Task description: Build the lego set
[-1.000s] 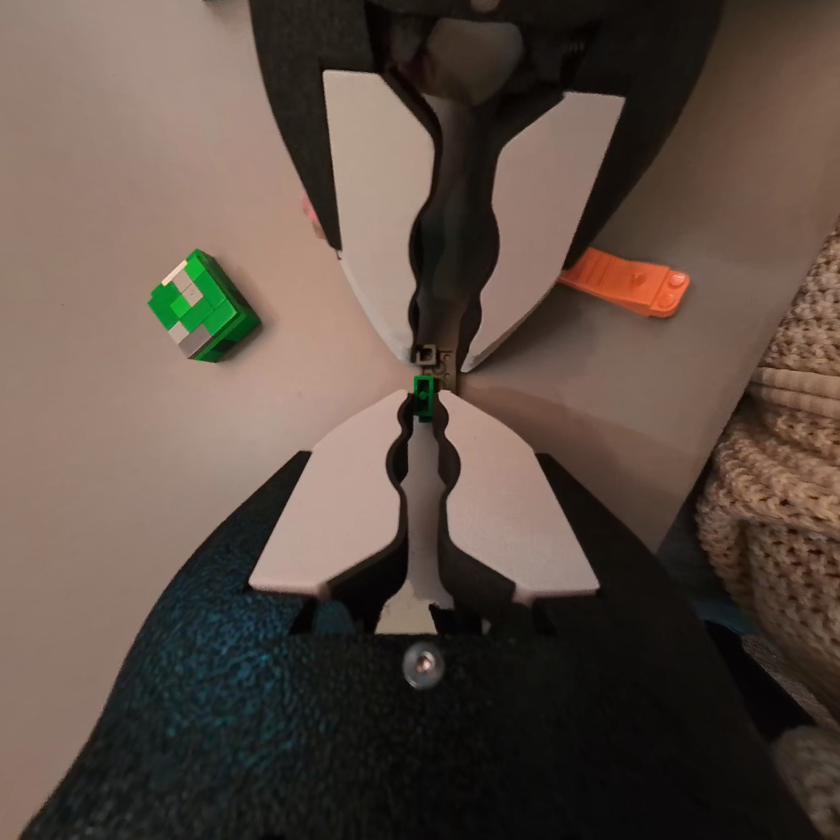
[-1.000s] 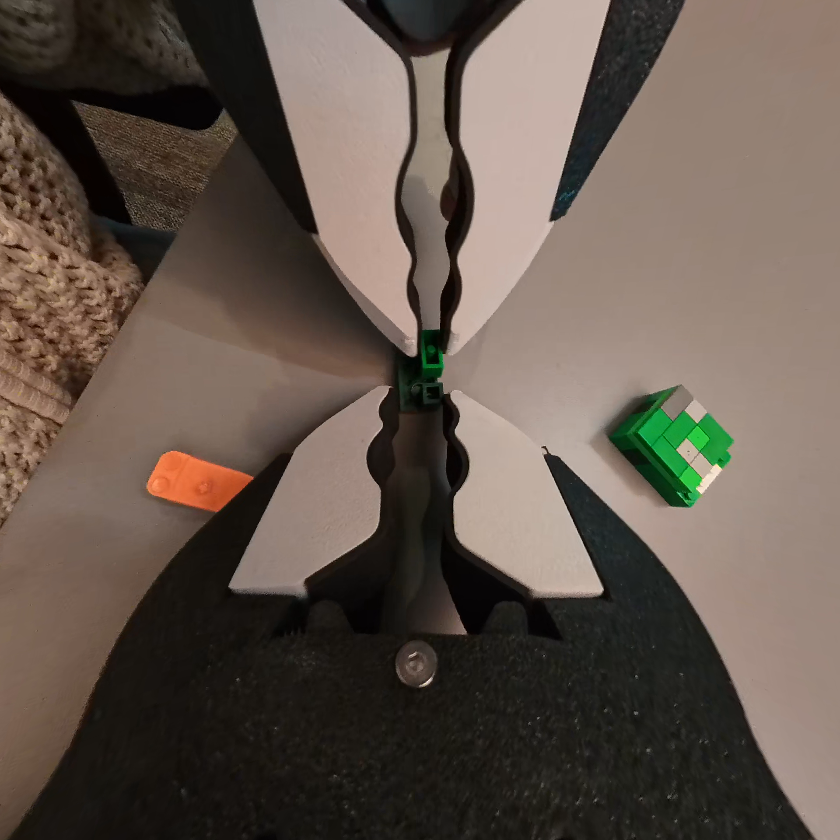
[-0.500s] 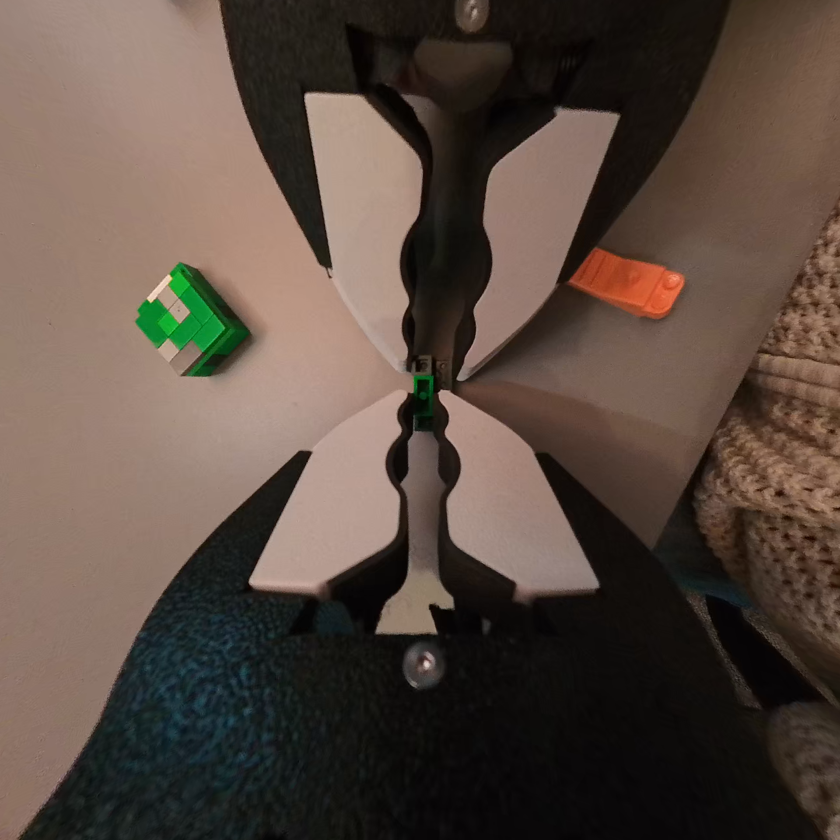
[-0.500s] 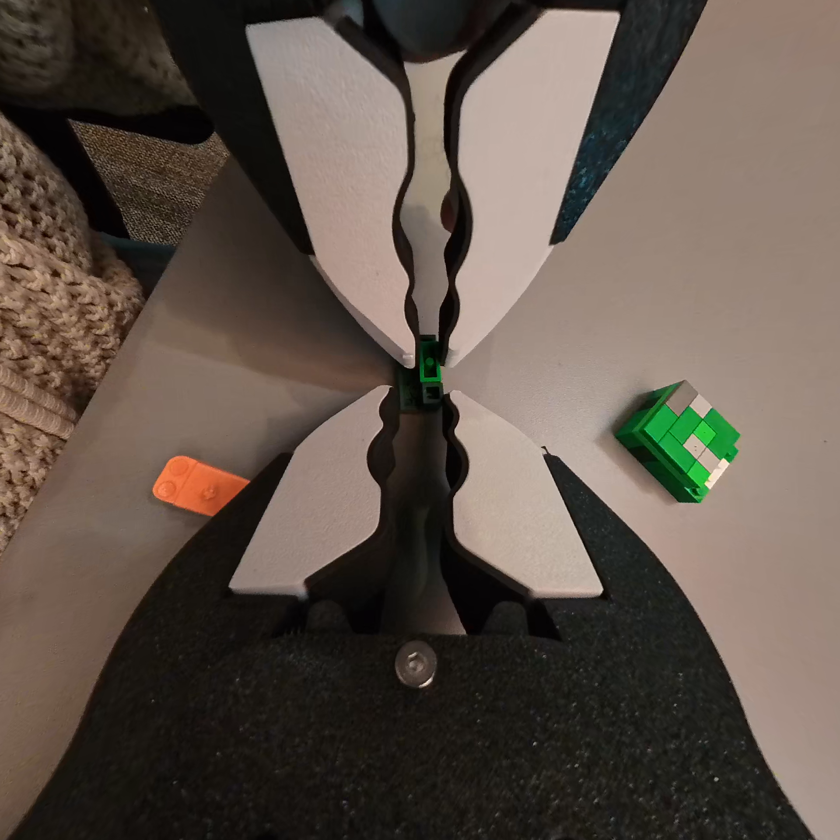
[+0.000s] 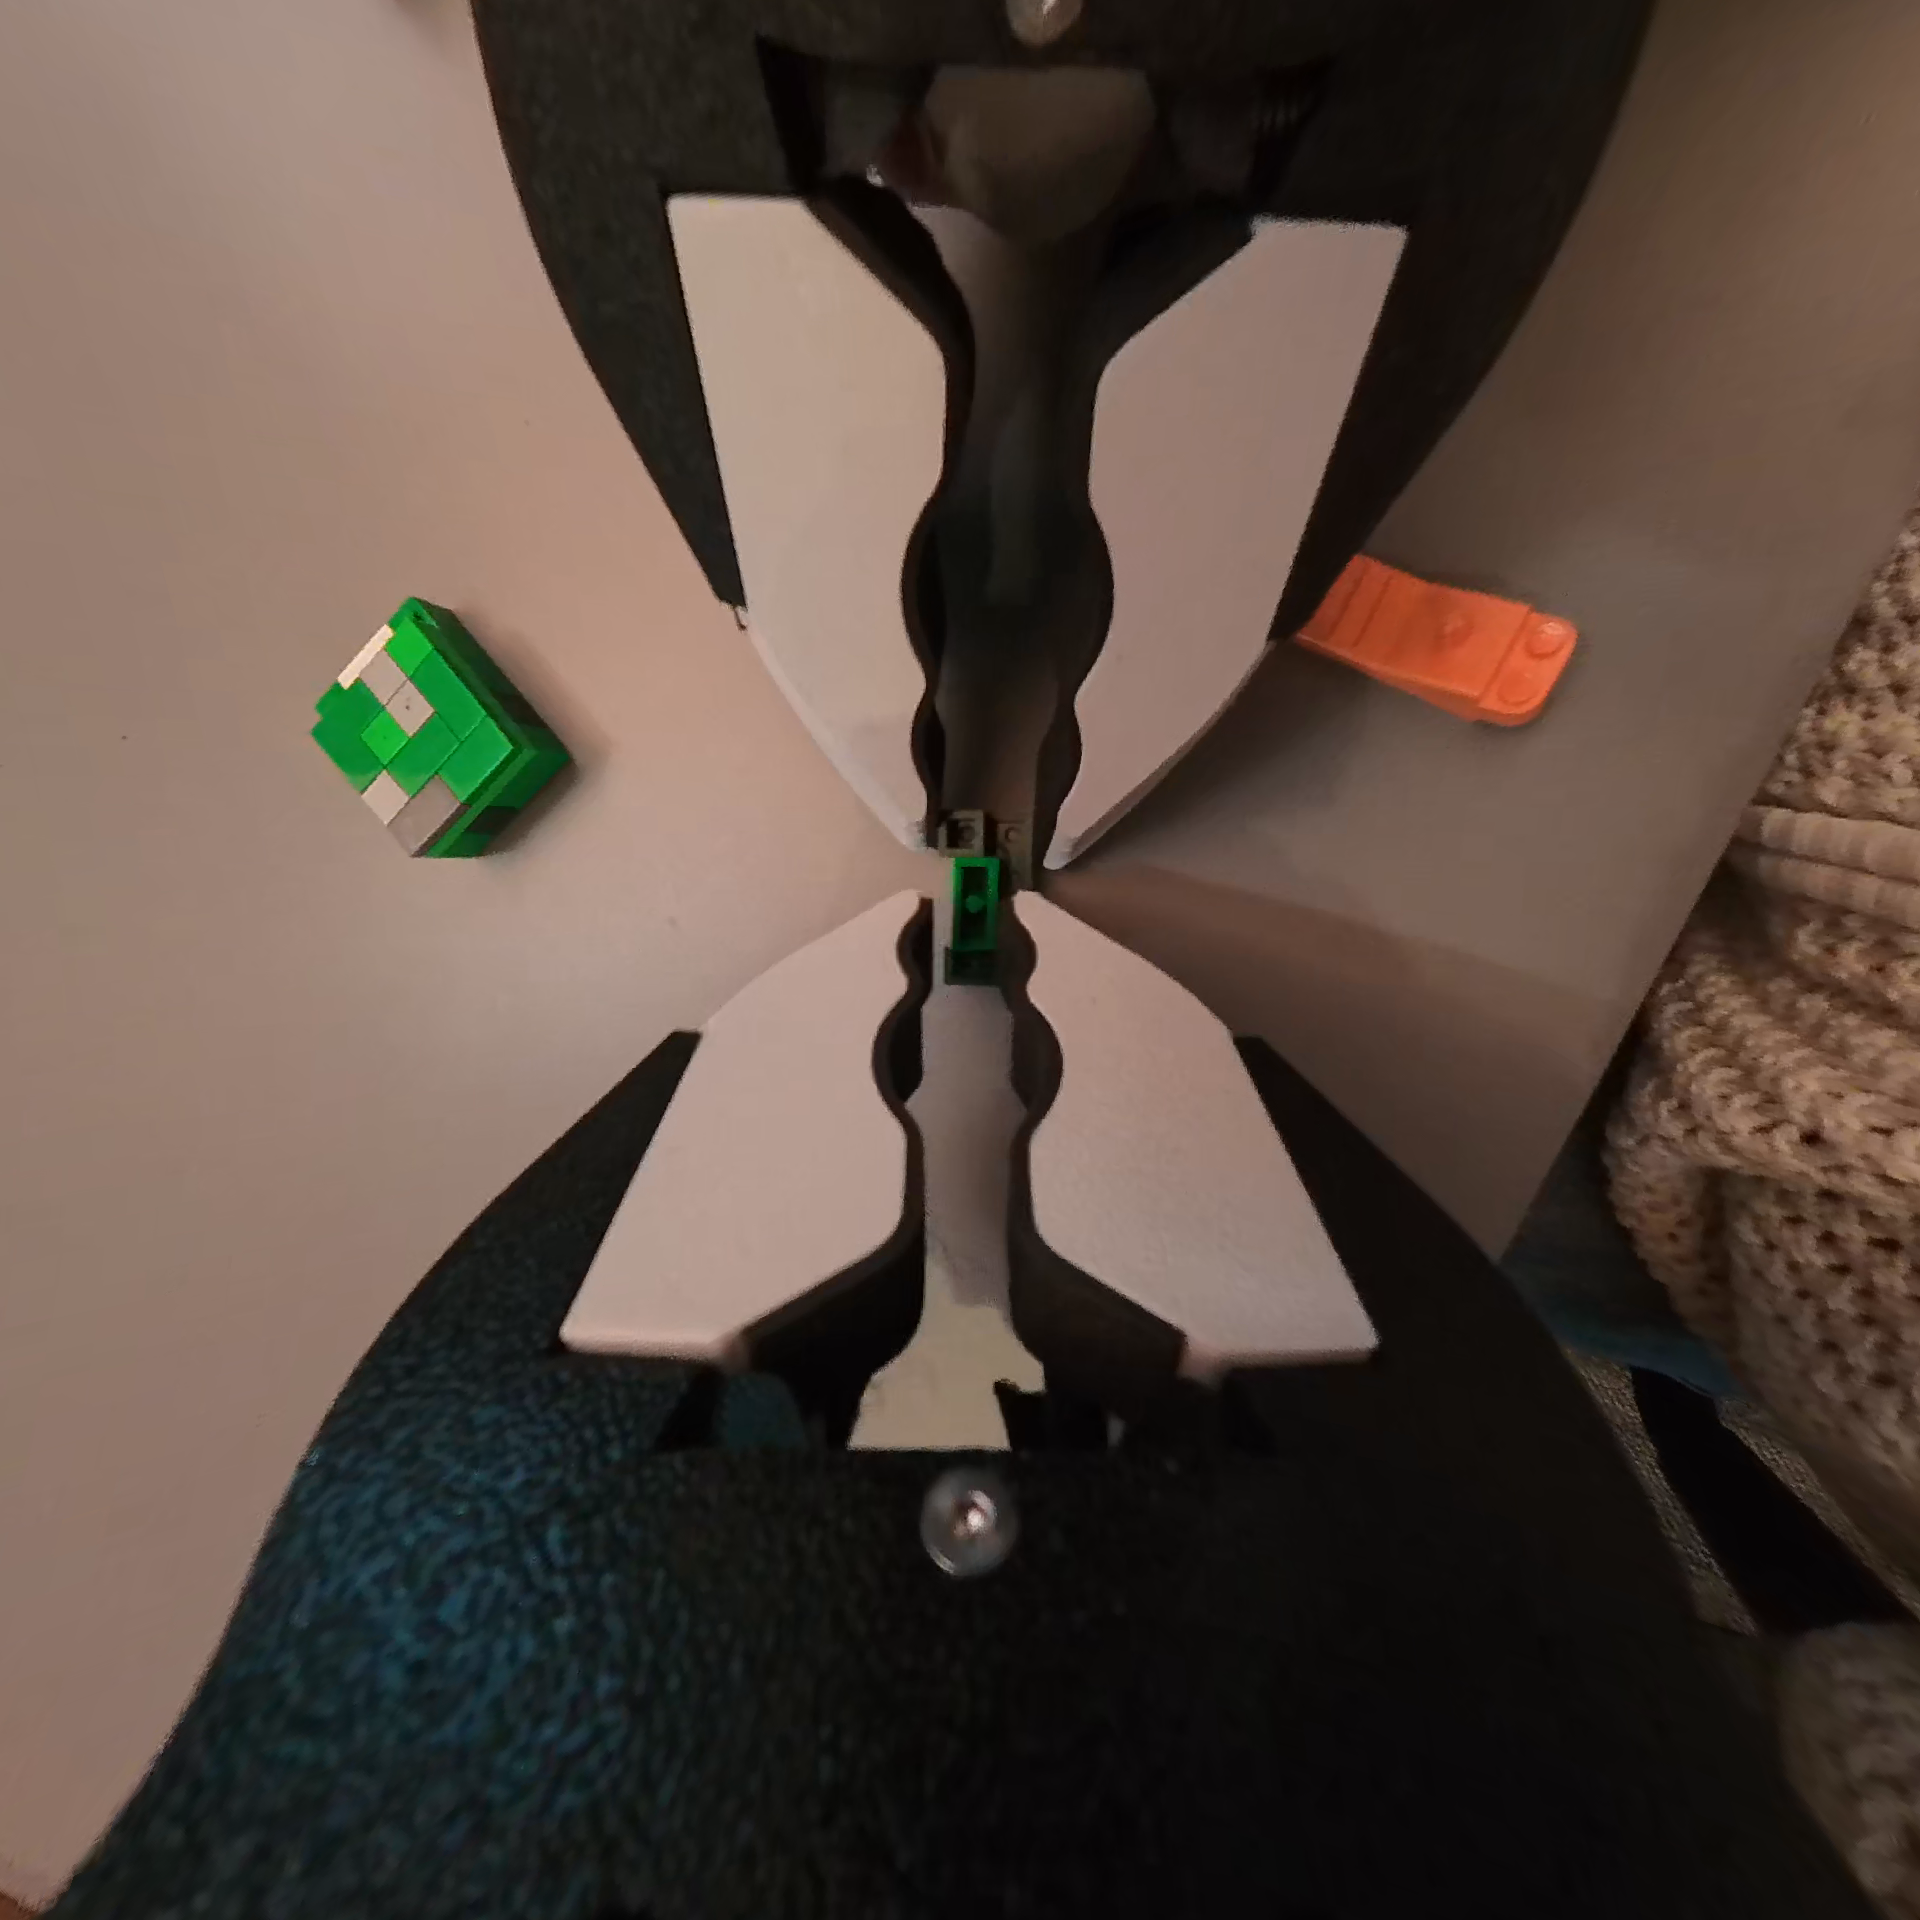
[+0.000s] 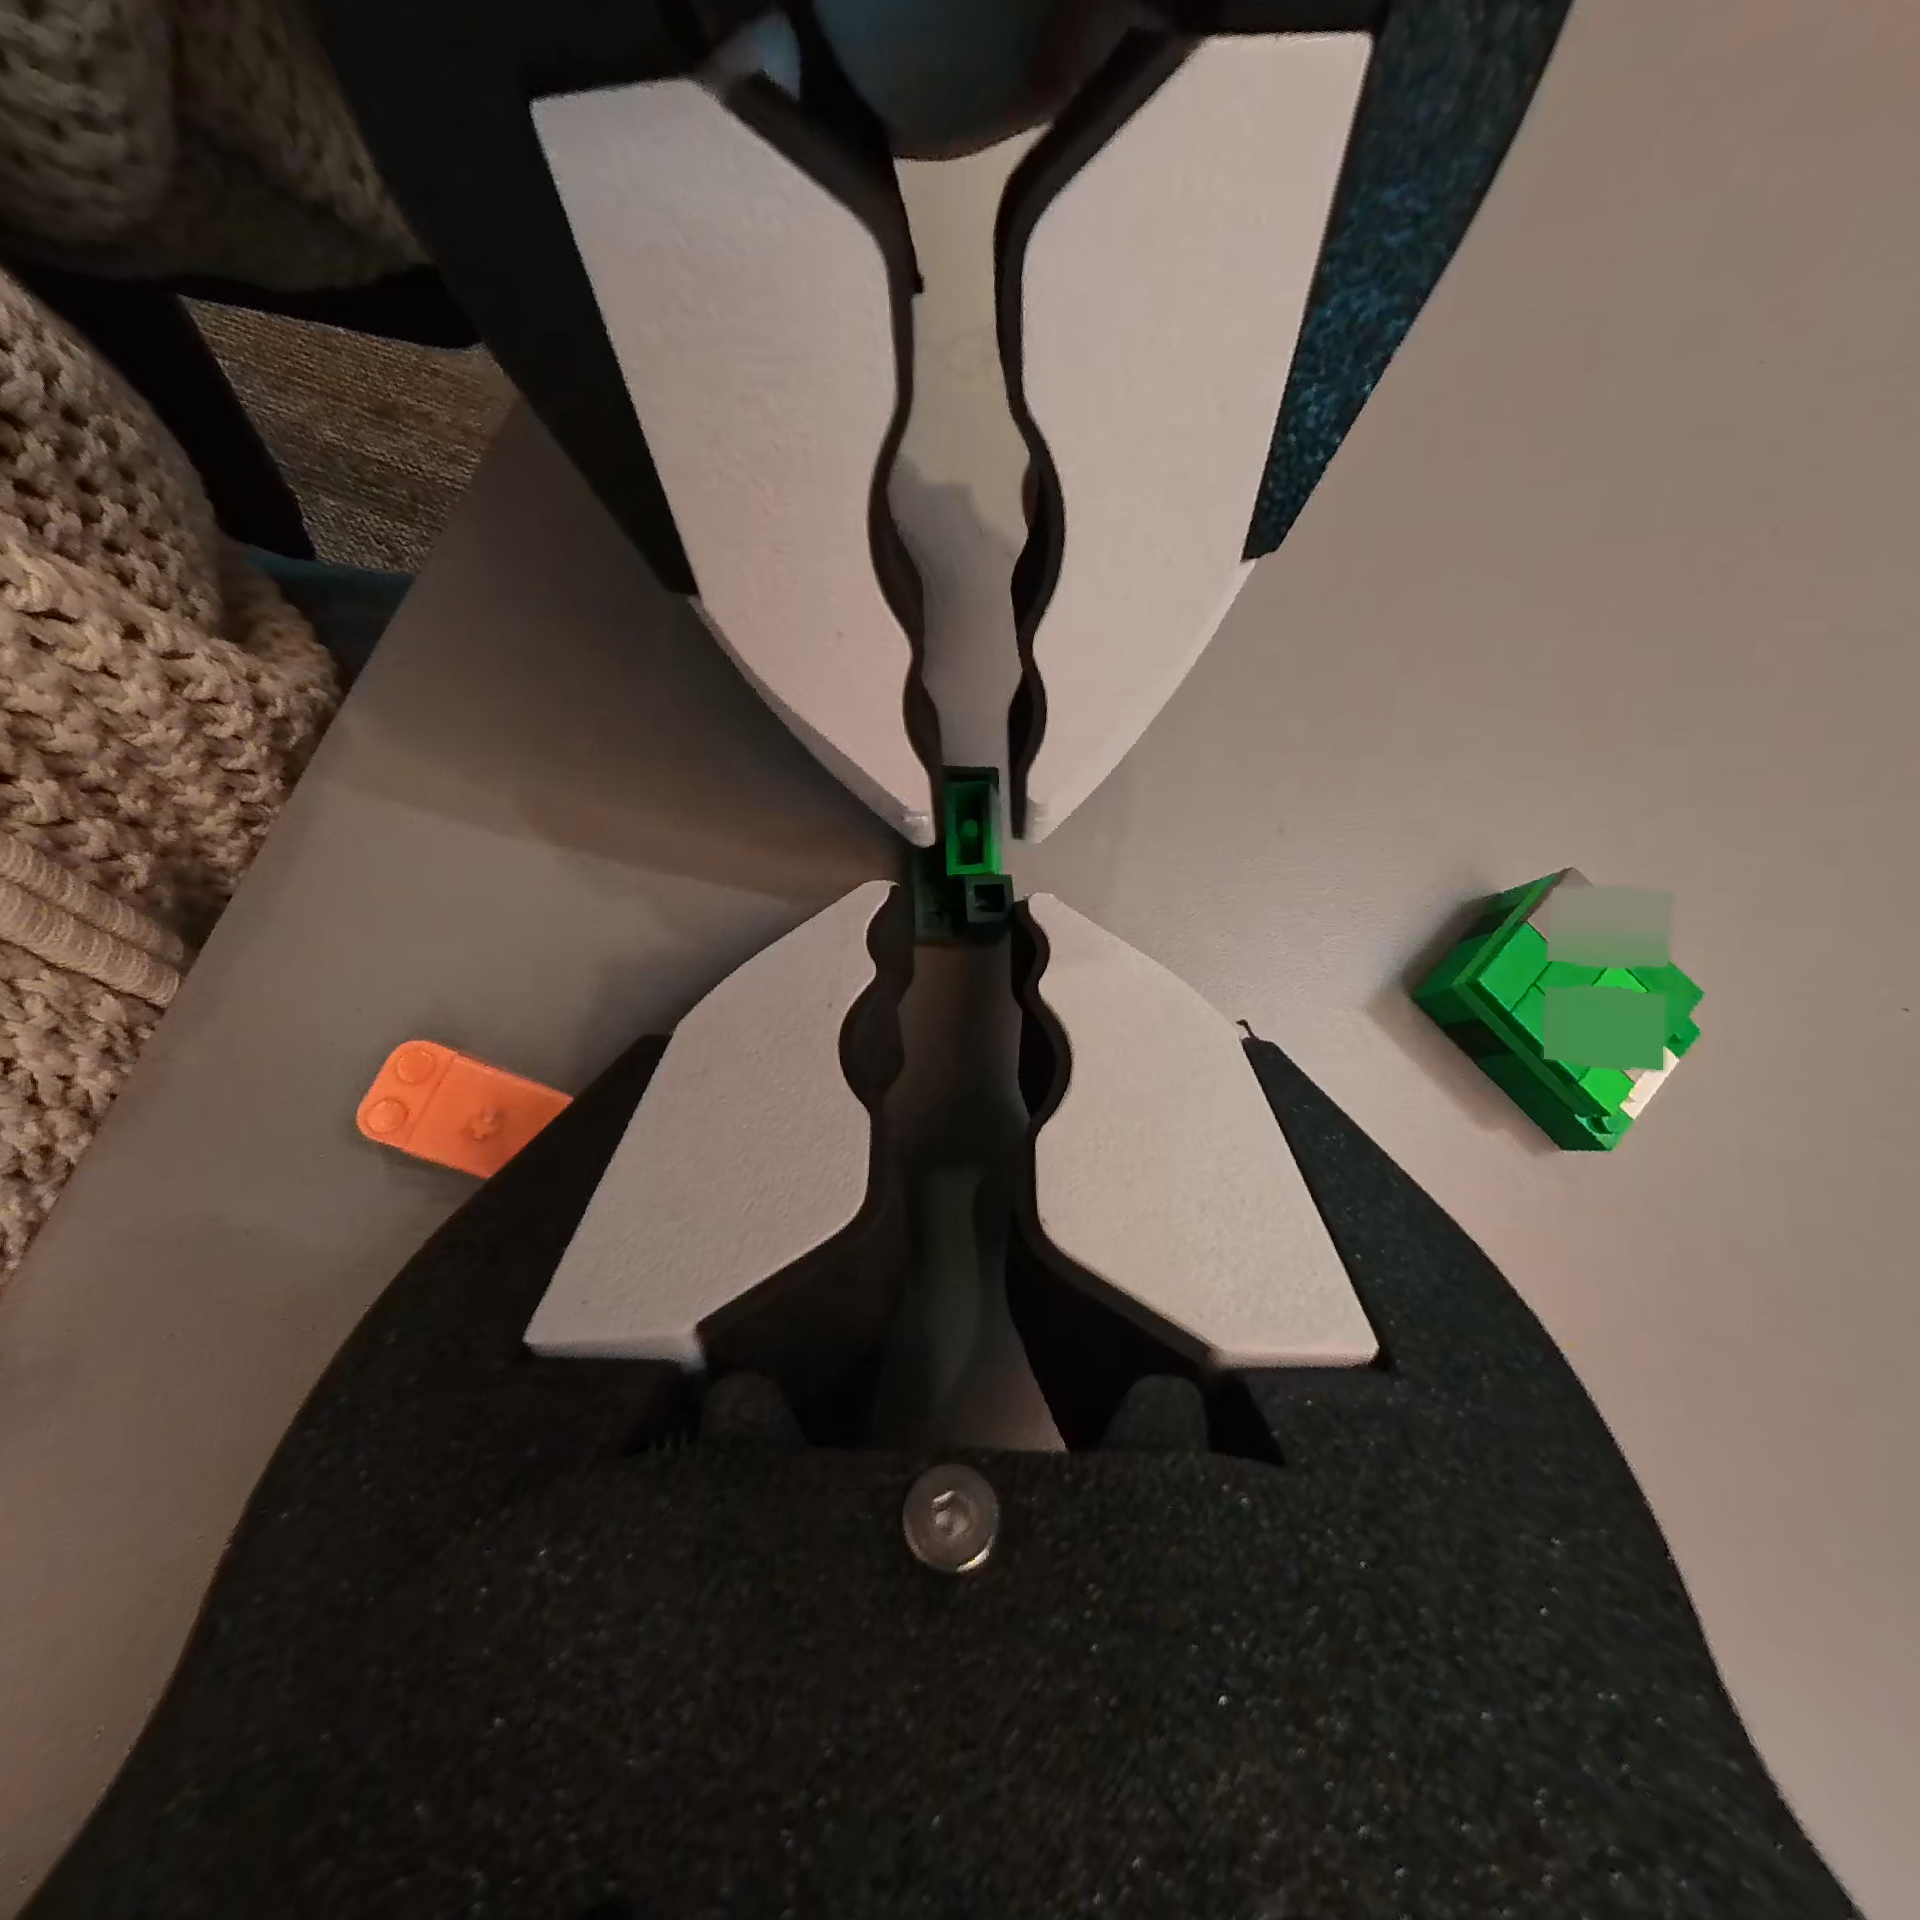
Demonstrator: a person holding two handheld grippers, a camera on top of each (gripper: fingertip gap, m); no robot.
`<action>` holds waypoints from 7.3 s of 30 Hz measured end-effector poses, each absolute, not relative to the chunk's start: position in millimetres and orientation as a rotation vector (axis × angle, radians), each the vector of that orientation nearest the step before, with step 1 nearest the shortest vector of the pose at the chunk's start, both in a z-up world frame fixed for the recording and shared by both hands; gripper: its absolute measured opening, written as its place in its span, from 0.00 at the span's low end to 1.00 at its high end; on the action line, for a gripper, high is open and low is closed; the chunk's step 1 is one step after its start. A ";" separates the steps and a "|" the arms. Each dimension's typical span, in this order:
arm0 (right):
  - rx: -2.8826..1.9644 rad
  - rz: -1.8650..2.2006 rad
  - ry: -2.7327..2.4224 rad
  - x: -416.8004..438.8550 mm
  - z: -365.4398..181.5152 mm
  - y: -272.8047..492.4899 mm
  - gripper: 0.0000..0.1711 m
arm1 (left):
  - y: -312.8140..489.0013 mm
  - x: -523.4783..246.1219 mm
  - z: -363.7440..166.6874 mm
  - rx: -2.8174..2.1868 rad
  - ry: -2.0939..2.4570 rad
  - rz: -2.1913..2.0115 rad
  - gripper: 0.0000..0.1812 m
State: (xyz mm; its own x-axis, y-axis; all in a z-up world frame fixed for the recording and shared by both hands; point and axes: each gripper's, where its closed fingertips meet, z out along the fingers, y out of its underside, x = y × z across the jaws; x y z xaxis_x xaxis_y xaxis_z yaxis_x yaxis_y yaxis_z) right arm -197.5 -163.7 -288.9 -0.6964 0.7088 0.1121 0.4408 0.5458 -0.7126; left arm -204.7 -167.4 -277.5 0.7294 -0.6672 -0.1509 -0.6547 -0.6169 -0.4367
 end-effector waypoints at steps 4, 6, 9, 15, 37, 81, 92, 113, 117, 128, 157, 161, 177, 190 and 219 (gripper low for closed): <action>-0.941 0.952 -2.397 -197.3 -288.8 -163.4 0.10 | -168.4 -206.2 -278.1 -2.468 0.994 -0.040 0.07; -0.943 0.956 -2.397 -197.2 -288.6 -163.2 0.10 | -169.1 -206.6 -276.1 -2.462 0.991 -0.045 0.07; -0.949 0.965 -2.395 -197.0 -288.4 -162.9 0.10 | -171.4 -208.3 -268.6 -2.439 0.971 -0.057 0.08; -0.944 1.003 -2.385 -196.5 -286.9 -163.1 0.10 | -179.6 -218.8 -264.2 -2.375 0.890 -0.113 0.17; -0.871 1.028 -2.269 -195.4 -255.9 -155.7 0.10 | -163.1 -228.5 -221.1 -2.040 -0.192 -1.009 0.28; -0.821 1.110 -2.299 -187.9 -240.2 -176.2 0.10 | -169.0 -185.6 -231.9 -1.965 -0.411 -1.490 0.11; -0.723 1.022 -2.312 -187.4 -245.0 -179.8 0.09 | -169.9 -187.6 -236.3 -1.886 -0.524 -1.597 0.10; -0.847 1.138 -2.304 -191.8 -253.5 -175.9 0.09 | -163.3 -189.2 -221.9 -1.838 -0.348 -1.475 0.00; -0.934 1.170 -2.330 -190.7 -260.6 -172.0 0.09 | -161.2 -193.4 -218.9 -1.843 -0.318 -1.413 0.00; -1.028 1.064 -2.332 -194.7 -275.0 -155.9 0.18 | -155.0 -202.6 -223.7 -1.892 -0.224 -1.186 0.01; -0.856 1.105 -2.207 -201.5 -248.1 -165.7 0.04 | -158.4 -206.6 -225.9 -2.029 0.511 -0.336 0.09; -0.832 1.058 -2.247 -200.2 -255.4 -169.2 0.04 | -163.6 -204.7 -236.8 -2.099 0.691 -0.185 0.07; -0.819 1.075 -2.248 -198.1 -255.2 -170.9 0.04 | -168.4 -195.4 -246.7 -2.131 0.842 -0.152 0.05; -1.039 1.051 -2.362 -187.6 -282.5 -157.8 0.13 | -170.6 -217.5 -254.7 -2.191 0.794 -0.061 0.05; -1.110 1.022 -2.280 -192.5 -280.5 -145.8 0.17 | -172.1 -213.1 -254.1 -2.182 0.822 -0.091 0.05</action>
State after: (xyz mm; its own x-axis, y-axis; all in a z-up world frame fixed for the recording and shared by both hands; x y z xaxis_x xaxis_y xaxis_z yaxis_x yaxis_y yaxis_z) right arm -192.5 -145.8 -280.5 -0.6018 0.7976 0.0399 0.5009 0.4159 -0.7590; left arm -213.1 -172.1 -254.1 0.7876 -0.5852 -0.1928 -0.5287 -0.4812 -0.6993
